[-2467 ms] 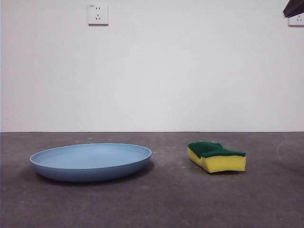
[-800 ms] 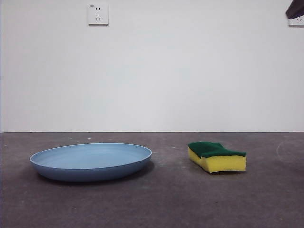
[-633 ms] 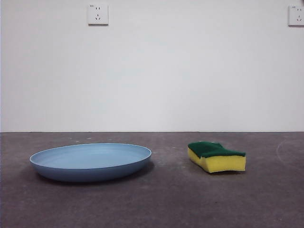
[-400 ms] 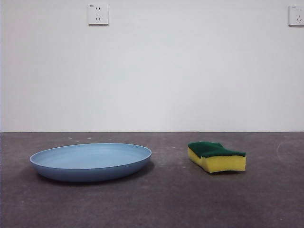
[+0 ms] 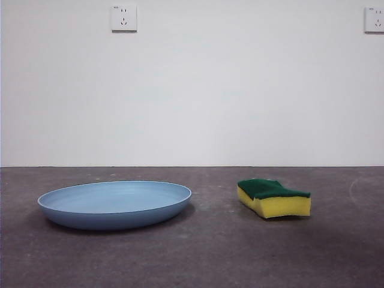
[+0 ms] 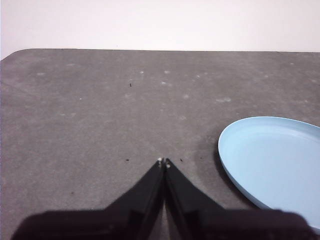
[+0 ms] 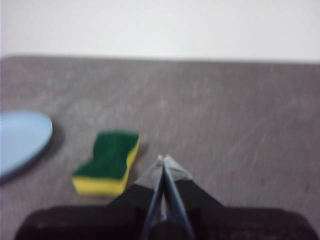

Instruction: Pick up the plate,pick up the cloth,clean the plate with the cloth

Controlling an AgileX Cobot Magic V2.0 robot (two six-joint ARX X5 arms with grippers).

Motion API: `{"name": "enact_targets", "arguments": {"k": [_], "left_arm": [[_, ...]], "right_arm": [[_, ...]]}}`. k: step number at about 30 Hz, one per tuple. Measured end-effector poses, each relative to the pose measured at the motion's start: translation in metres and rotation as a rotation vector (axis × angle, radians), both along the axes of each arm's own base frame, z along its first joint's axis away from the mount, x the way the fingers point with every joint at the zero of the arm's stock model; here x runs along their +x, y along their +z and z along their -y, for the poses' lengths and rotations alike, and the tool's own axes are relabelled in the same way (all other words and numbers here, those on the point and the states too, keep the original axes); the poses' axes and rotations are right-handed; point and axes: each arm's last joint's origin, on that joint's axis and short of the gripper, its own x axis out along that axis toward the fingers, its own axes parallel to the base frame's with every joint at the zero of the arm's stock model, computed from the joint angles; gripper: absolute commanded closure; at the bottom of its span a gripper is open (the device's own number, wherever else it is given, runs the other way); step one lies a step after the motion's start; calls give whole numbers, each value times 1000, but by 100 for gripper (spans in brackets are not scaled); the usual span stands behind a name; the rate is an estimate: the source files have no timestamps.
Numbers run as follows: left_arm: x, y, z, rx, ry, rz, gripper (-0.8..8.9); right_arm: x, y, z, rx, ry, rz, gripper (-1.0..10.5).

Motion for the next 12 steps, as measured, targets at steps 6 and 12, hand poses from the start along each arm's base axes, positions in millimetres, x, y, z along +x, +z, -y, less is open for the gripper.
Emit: {"name": "enact_targets", "arguments": {"k": [6, 12], "left_arm": [[0, 0, 0, 0, 0, 0, 816], [0, 0, 0, 0, 0, 0, 816]], "right_arm": [[-1, -15, 0, 10, -6, -10, 946], [-2, -14, 0, 12, -5, 6, 946]]}}
